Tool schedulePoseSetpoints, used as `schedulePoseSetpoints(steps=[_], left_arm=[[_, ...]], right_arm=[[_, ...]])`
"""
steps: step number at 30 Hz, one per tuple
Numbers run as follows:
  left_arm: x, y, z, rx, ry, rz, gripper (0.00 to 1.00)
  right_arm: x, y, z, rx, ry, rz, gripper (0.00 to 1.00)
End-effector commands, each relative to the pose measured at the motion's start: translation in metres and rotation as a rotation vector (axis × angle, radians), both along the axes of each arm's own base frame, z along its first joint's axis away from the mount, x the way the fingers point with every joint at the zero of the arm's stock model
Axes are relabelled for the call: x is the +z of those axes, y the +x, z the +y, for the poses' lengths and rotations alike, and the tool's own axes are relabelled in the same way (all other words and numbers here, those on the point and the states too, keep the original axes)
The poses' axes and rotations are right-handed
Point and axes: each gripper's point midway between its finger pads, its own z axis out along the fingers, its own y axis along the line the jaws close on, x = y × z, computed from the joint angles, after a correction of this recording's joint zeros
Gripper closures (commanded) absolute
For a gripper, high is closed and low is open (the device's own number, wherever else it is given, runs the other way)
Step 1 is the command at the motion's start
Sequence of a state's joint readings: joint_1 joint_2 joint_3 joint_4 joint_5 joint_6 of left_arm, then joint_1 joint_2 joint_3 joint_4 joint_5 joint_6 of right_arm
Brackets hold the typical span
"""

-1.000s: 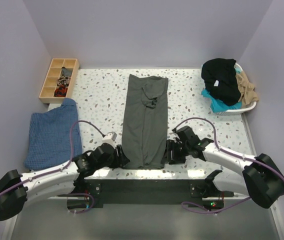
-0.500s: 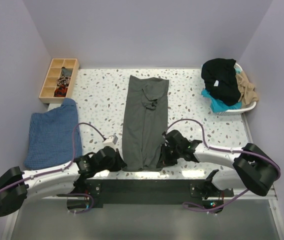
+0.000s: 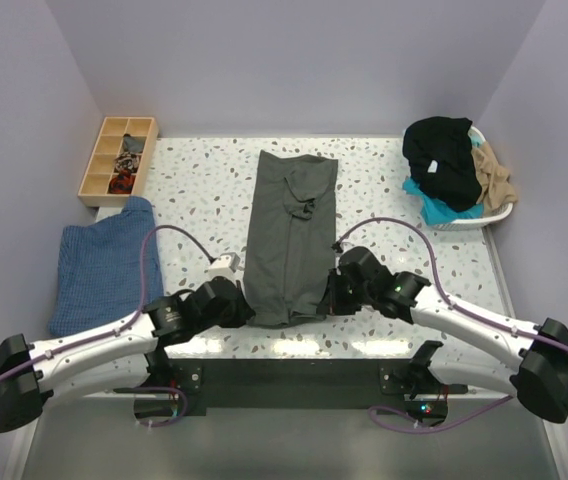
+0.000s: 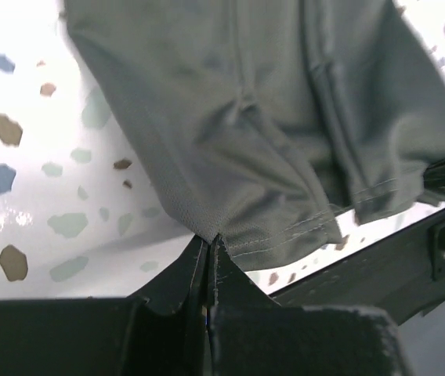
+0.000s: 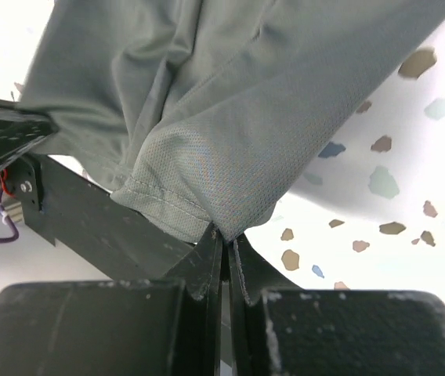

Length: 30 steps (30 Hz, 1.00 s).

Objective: Fold and stack the t-shirts
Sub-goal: Fold the tshirt

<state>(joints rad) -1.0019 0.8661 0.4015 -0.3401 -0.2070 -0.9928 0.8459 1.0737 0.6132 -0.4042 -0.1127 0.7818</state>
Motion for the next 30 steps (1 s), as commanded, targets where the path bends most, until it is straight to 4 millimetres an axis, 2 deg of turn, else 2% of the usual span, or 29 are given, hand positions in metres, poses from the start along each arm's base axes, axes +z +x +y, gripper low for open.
schedulePoseSetpoints(steps=[1,3,5,6,8,9,11,12,13,15,16,21,22,23,24,25,26,28,29,30], left_arm=[[0.032,0.019,-0.004,0.008,0.033,-0.096,1.00],[0.044,0.028,-0.008,0.024,0.032,-0.124,1.00],[0.046,0.035,-0.009,0.027,0.062,-0.138,1.00],[0.055,0.042,-0.011,0.045,0.068,-0.165,1.00],[0.054,0.051,-0.011,0.049,0.120,-0.180,1.00],[0.063,0.059,-0.013,0.066,0.126,-0.208,1.00],[0.060,0.072,-0.011,0.076,0.180,-0.217,1.00],[0.067,0.080,-0.014,0.085,0.174,-0.228,1.00],[0.064,0.090,-0.010,0.093,0.205,-0.230,1.00],[0.069,0.105,-0.011,0.111,0.185,-0.231,1.00],[0.068,0.116,-0.004,0.127,0.194,-0.234,1.00],[0.088,0.154,-0.008,0.152,0.159,-0.290,1.00],[0.081,0.161,-0.007,0.148,0.186,-0.276,1.00],[0.088,0.169,-0.012,0.147,0.174,-0.288,1.00],[0.086,0.172,-0.015,0.140,0.179,-0.285,1.00],[0.076,0.178,-0.017,0.128,0.203,-0.268,1.00],[0.080,0.184,-0.024,0.116,0.186,-0.273,1.00],[0.067,0.191,-0.030,0.095,0.201,-0.254,1.00],[0.070,0.197,-0.033,0.094,0.197,-0.259,1.00],[0.060,0.200,-0.034,0.090,0.213,-0.240,1.00]], right_arm=[[0.015,0.009,-0.002,0.012,-0.042,-0.054,1.00],[0.021,0.016,0.001,0.017,-0.051,-0.074,1.00],[0.024,0.021,-0.001,0.016,-0.076,-0.095,0.99],[0.030,0.028,0.002,0.026,-0.088,-0.117,0.99],[0.034,0.037,0.000,0.013,-0.125,-0.149,0.98],[0.039,0.045,0.003,0.018,-0.140,-0.172,0.97],[0.039,0.055,0.002,0.014,-0.180,-0.192,0.96],[0.041,0.063,0.006,0.026,-0.197,-0.201,0.96],[0.039,0.066,0.006,0.032,-0.214,-0.197,0.95],[0.044,0.078,0.009,0.031,-0.226,-0.212,0.95],[0.036,0.082,0.009,0.036,-0.250,-0.195,0.94],[0.030,0.110,0.009,0.020,-0.242,-0.152,0.95],[0.030,0.119,0.006,0.002,-0.232,-0.149,0.94],[0.023,0.124,0.005,0.001,-0.241,-0.132,0.94],[0.026,0.131,0.005,-0.003,-0.241,-0.143,0.94],[0.024,0.139,0.002,-0.014,-0.247,-0.144,0.94],[0.019,0.140,0.004,0.000,-0.247,-0.125,0.94],[0.021,0.153,0.006,0.006,-0.240,-0.135,0.94],[0.014,0.157,0.007,0.006,-0.248,-0.116,0.94],[0.019,0.164,0.009,0.012,-0.240,-0.127,0.94]])
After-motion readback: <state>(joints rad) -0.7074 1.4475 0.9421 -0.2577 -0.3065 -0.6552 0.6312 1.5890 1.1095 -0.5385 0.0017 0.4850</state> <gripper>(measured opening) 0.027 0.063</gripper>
